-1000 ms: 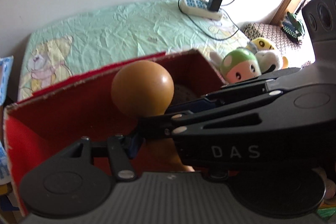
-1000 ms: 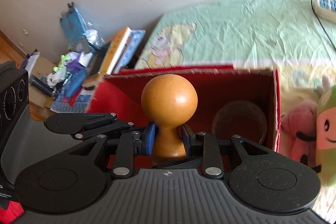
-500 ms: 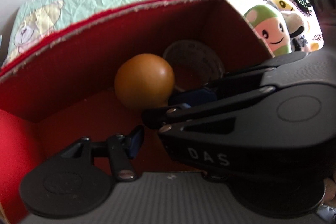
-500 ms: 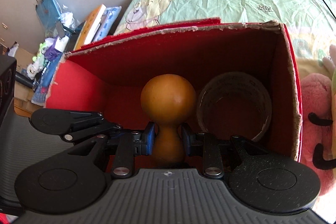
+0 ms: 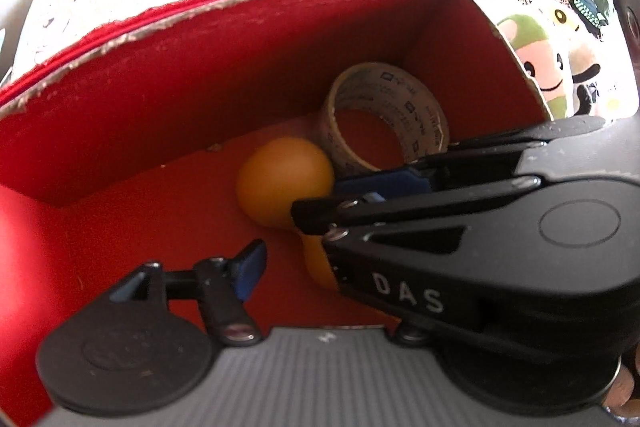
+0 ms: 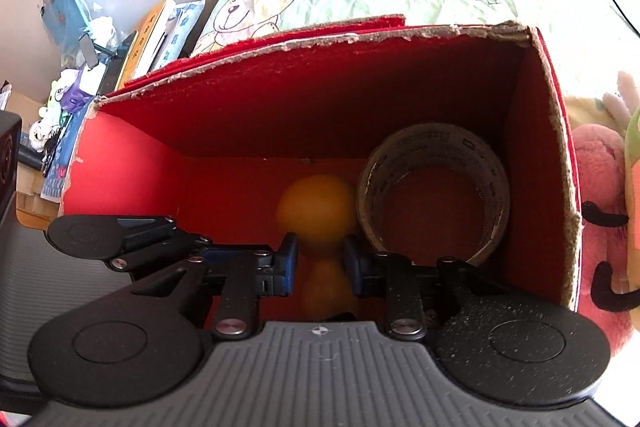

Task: Organize objects
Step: 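Lower the gourd into the box beside the tape roll and open the right gripper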

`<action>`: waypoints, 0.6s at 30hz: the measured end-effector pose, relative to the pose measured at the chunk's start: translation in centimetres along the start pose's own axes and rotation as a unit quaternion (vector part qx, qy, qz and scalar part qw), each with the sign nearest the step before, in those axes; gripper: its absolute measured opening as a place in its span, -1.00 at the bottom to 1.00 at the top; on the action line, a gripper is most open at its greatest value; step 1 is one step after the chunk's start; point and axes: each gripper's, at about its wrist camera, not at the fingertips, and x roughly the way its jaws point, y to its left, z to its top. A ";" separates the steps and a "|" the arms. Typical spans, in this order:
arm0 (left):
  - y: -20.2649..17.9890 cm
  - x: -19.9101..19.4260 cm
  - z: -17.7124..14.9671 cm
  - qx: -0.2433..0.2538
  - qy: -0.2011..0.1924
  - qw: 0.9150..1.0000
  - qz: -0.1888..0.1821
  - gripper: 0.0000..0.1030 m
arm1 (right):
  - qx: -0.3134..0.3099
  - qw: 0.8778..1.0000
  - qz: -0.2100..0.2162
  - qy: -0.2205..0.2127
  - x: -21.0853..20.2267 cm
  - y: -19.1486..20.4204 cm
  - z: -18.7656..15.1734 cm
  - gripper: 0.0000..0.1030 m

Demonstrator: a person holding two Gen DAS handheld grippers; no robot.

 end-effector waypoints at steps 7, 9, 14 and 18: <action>0.0 -0.6 -0.2 -0.004 -0.015 1.000 0.013 0.39 | 0.002 1.000 0.010 -0.021 -0.7 -0.3 -0.5 -0.54; -0.4 -0.7 -0.2 -0.003 -0.017 1.000 0.017 0.39 | 0.002 1.000 0.010 -0.025 -0.9 -0.3 -0.5 -0.55; -0.8 -0.8 -0.2 0.001 -0.028 0.999 0.037 0.39 | 0.001 0.999 0.006 -0.034 -1.3 -0.4 -0.8 -0.58; -0.9 -0.8 -0.3 0.005 -0.034 0.998 0.051 0.39 | -0.001 0.999 0.000 -0.038 -1.4 -0.2 -0.8 -0.58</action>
